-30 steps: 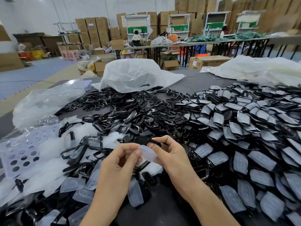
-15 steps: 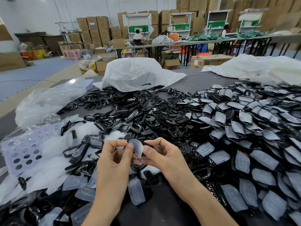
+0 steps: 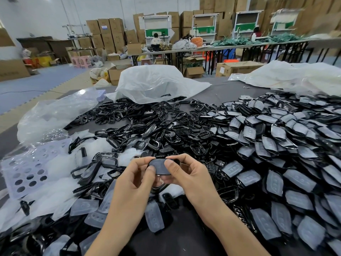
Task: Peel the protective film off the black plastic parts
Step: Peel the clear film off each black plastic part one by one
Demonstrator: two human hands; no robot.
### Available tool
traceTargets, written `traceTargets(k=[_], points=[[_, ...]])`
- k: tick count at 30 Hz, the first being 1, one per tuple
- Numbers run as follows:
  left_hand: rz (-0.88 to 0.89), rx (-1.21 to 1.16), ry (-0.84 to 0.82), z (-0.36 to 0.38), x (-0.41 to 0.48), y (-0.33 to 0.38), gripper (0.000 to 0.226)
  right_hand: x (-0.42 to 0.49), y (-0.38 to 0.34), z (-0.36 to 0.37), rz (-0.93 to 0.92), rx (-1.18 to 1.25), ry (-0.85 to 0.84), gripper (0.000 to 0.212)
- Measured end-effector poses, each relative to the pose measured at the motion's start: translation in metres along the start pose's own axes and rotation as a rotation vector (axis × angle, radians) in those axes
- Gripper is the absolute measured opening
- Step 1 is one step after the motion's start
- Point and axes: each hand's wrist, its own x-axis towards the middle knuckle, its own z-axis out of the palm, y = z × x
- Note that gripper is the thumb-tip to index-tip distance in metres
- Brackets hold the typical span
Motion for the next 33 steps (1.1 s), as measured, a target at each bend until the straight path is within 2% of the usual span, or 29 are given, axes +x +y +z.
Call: traceTargets(k=[2,7,11,15,20,23,27,30,33], points=[[0.002,0.005,0.018,0.001,0.001,0.001,0.022,0.000,0.001,-0.001,0.004,-0.003,0.009,0.006],[-0.031,-0.053,0.039,0.002,0.001,0.000,0.010,0.002,0.001,-0.003,0.048,0.051,-0.015,0.013],[-0.018,-0.038,0.017,0.004,-0.001,0.002,0.014,0.004,0.001,-0.004,0.120,0.138,-0.040,0.018],[0.009,-0.026,-0.022,0.006,-0.003,0.004,0.019,0.006,0.003,-0.002,0.141,0.139,-0.066,0.007],[0.026,0.010,-0.104,0.006,-0.005,0.005,0.023,0.005,0.003,-0.007,0.126,0.032,-0.086,0.005],[0.070,0.120,-0.093,0.005,-0.007,0.004,0.026,0.003,0.000,-0.008,0.073,-0.102,-0.079,0.004],[0.244,0.376,-0.077,0.004,-0.012,0.005,0.025,0.003,-0.003,-0.007,0.069,-0.107,-0.013,0.010],[0.423,0.623,-0.170,0.003,-0.014,0.003,0.025,0.005,-0.001,-0.008,0.056,-0.025,0.049,0.017],[0.488,0.736,-0.258,0.011,-0.016,0.001,0.031,0.006,0.001,-0.009,0.067,-0.026,0.137,0.025]])
